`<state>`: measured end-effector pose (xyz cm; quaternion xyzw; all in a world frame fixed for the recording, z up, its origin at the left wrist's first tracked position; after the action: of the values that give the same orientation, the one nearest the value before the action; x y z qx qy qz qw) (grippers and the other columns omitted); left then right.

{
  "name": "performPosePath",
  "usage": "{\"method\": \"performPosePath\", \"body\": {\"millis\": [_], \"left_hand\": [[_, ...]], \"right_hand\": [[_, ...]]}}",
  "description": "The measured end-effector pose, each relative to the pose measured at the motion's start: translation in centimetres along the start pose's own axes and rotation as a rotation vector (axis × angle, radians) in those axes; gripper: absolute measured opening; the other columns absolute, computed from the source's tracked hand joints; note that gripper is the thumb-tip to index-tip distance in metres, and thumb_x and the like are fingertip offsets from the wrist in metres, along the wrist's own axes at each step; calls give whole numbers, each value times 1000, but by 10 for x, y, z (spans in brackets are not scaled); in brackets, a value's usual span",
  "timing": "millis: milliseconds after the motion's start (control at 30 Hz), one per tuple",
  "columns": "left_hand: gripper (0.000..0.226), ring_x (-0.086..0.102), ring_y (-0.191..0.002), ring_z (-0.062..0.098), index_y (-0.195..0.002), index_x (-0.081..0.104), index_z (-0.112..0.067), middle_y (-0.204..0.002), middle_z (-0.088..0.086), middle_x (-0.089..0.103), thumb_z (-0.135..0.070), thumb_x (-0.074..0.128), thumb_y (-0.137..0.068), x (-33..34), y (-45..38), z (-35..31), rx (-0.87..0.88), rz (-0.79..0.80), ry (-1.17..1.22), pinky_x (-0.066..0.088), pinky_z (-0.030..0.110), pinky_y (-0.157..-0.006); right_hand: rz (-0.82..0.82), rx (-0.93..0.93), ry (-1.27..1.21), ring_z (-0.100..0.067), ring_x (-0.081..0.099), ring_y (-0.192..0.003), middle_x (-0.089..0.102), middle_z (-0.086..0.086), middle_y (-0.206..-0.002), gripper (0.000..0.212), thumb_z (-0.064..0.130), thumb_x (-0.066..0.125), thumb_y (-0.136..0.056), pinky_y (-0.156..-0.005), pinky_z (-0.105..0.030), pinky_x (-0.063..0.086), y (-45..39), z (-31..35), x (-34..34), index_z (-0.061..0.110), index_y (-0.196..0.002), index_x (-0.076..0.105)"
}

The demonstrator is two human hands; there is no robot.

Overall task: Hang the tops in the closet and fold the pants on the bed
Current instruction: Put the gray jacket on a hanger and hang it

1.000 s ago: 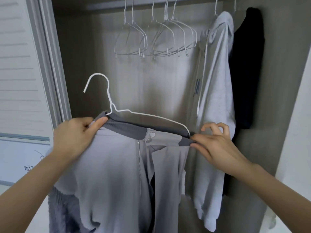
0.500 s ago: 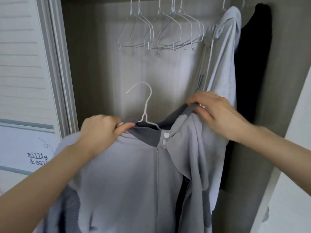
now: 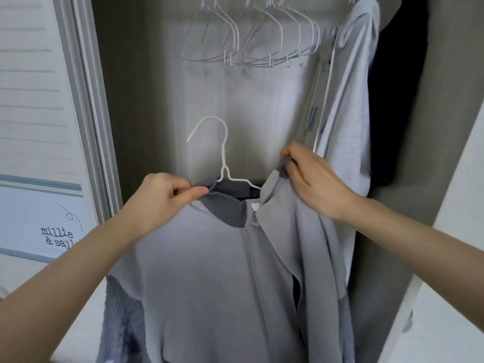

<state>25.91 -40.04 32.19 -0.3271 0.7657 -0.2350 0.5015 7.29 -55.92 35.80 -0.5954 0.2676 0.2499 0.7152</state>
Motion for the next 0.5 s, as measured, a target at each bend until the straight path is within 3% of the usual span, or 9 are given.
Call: {"method": "performPosePath", "body": {"millis": [67,167,300,400,500], "left_hand": [[60,29,-47,11,-51,48,2,-49,18,39,-48,63,-81,0,-3,-8,3,-49,8,27,18,-47],[63,27,-44,14,-54,51,8,-48,20,32,-47,70,-79,5,-5,-12,-97,-50,170,24,23,-43],[69,23,-45,17,-57,44,13,-48,9,28,-47,66,-82,14,-1,-21,-123,-10,248,20,24,-43],[69,43,-49,32,-63,57,10,-53,21,48,-55,51,-85,7,1,-19,-56,50,97,38,32,-50],[82,61,-72,46,-80,65,16,-75,32,64,-63,46,-79,-2,7,8,-212,70,192,52,43,-64]], "right_hand": [[-21,-24,-66,-12,49,-80,51,-1,-87,13,13,31,-99,-71,-23,39,-4,12,5,17,-97,43],[-37,-12,-162,-6,44,-67,48,3,-76,10,15,29,-97,-62,-18,38,-2,19,18,19,-98,38],[-17,141,-167,-23,55,-65,56,-7,-71,12,35,28,-98,-64,-45,48,4,4,32,23,-97,32],[-120,147,-106,-15,55,-67,53,1,-71,10,35,29,-98,-62,-38,44,4,-6,18,27,-95,33],[-188,127,-111,-5,55,-66,51,8,-69,5,29,33,-101,-57,-31,38,0,-13,1,26,-97,35]]}}
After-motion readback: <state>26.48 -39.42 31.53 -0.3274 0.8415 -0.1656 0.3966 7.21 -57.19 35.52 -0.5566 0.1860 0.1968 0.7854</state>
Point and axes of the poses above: each hand's wrist, its own y-axis away from the middle knuckle, its own x-axis out of the palm, z = x × y, the point moved 8 cm from there along -y, towards the middle knuckle
